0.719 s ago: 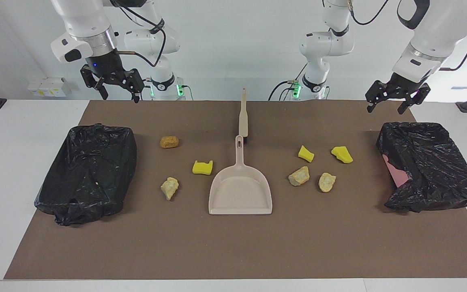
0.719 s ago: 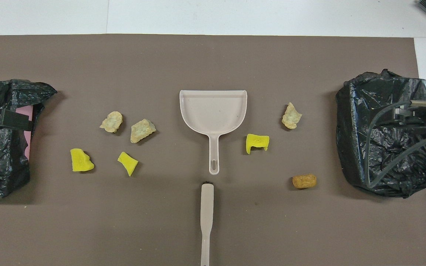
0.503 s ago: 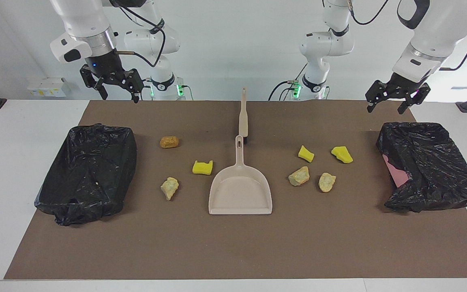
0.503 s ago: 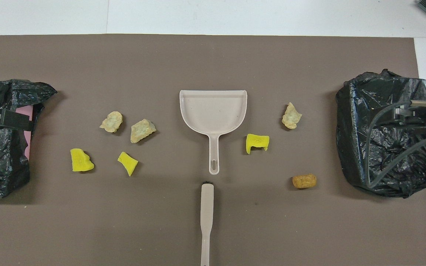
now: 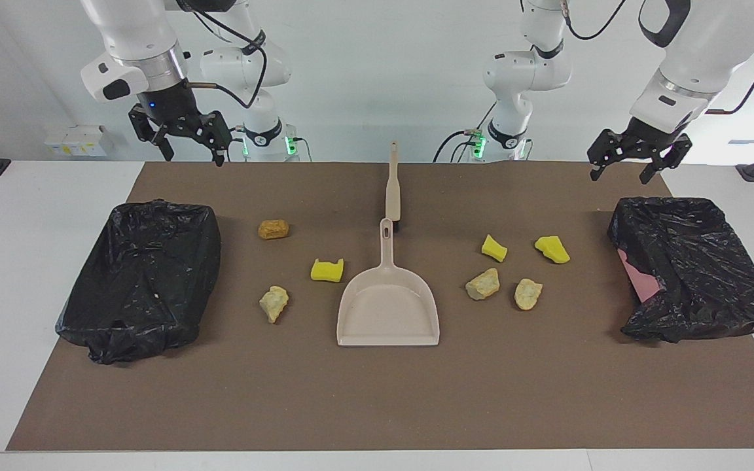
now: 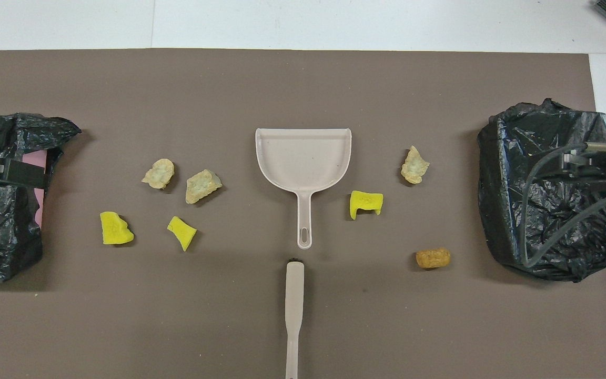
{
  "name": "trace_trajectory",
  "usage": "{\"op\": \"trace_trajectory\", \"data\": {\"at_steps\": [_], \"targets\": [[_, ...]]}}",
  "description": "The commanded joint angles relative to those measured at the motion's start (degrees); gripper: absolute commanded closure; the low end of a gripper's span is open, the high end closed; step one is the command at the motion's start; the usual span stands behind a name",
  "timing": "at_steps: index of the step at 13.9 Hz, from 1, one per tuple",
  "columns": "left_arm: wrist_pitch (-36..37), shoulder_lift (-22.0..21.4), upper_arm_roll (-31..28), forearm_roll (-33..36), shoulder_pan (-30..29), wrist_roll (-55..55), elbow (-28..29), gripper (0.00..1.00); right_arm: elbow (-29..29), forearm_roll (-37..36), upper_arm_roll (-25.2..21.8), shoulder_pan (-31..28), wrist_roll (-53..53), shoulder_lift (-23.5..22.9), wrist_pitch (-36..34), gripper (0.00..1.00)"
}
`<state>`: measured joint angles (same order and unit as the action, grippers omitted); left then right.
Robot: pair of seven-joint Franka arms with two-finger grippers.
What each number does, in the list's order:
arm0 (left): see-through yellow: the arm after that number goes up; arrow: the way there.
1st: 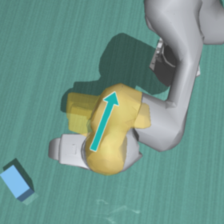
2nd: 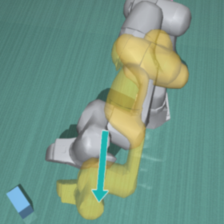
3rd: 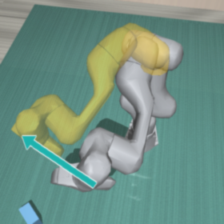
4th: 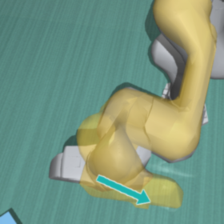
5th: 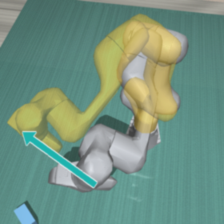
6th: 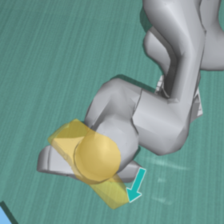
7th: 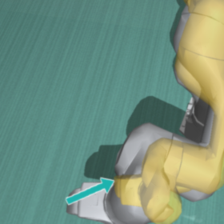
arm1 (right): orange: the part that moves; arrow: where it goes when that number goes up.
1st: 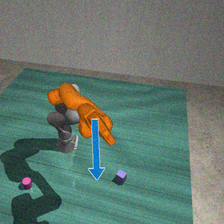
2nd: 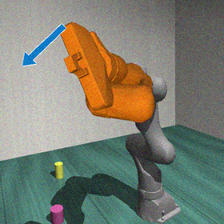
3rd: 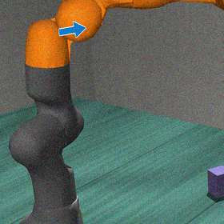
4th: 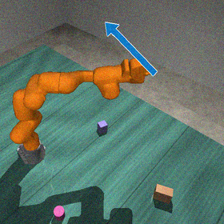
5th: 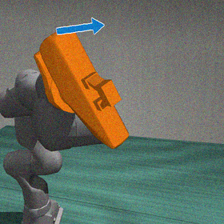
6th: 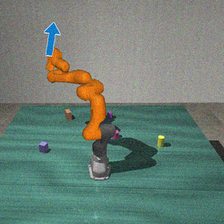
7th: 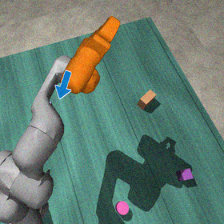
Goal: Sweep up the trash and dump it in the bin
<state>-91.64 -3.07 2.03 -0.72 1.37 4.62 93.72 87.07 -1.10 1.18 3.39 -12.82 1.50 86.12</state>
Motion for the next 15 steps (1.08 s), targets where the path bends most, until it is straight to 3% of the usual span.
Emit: {"op": "trace_trajectory", "data": {"at_steps": [1,7,10,15], "targets": [[-0.3,-1.9,-0.5,-0.1,0.7,0.8,2.8,0.00,0.6,1.3,-0.1,-0.6,2.1,0.7,-0.4,0.00],[-3.7,-1.9,-0.3,-0.4,1.3,9.5,8.9,0.00,0.6,1.3,-0.1,-0.6,2.1,0.7,-0.3,0.00],[-6.4,-2.6,-0.4,-0.5,6.2,22.9,12.9,0.00,0.6,1.3,-0.1,-0.6,2.1,0.7,-0.3,0.00],[-10.3,-6.5,-0.2,-1.2,13.8,23.4,23.3,0.00,0.5,1.3,-0.1,-0.6,2.1,0.7,-0.3,0.00]]}}
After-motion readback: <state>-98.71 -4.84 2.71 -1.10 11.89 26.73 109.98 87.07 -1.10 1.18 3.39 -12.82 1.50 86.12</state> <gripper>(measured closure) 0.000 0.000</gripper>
